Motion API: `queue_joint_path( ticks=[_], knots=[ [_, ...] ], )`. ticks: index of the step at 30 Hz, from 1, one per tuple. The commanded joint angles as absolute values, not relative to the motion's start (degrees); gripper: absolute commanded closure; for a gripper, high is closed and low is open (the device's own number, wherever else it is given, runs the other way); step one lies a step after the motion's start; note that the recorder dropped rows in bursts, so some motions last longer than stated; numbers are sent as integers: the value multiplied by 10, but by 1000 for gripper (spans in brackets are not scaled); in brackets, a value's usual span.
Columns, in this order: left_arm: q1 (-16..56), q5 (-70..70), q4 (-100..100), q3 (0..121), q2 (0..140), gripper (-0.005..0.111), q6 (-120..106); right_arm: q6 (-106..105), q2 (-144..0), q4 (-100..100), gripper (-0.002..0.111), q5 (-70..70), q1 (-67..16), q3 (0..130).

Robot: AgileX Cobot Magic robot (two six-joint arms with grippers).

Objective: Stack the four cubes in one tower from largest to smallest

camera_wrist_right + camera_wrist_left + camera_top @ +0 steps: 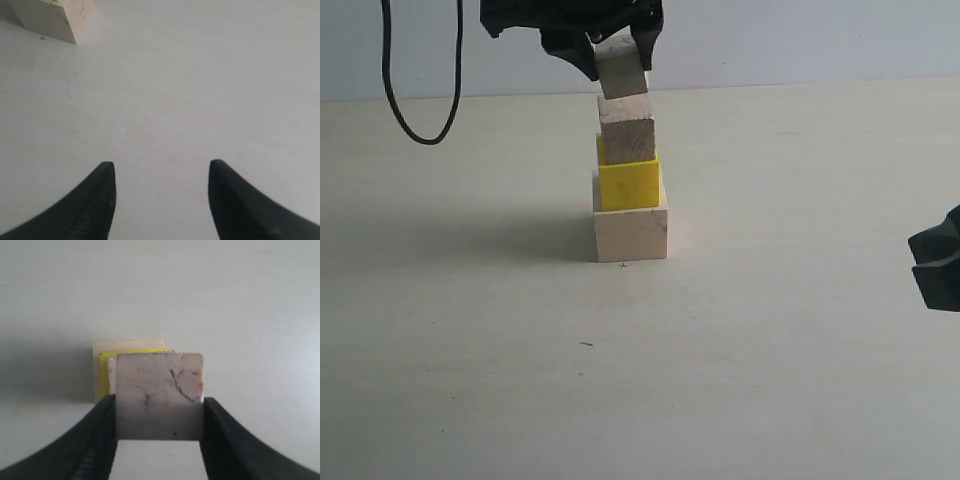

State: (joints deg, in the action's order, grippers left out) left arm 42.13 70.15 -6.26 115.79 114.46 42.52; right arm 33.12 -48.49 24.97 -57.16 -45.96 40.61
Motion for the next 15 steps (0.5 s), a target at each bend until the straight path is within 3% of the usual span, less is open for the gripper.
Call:
queue_joint_path(
  ticks=[1, 15],
  knots=[
    [427, 700, -72, 1165, 1146, 107, 422, 332, -480, 251, 55, -564, -460, 404],
    [436, 700, -93, 1165, 1152, 107, 435, 332, -480, 251, 55, -564, -460, 404]
  ],
)
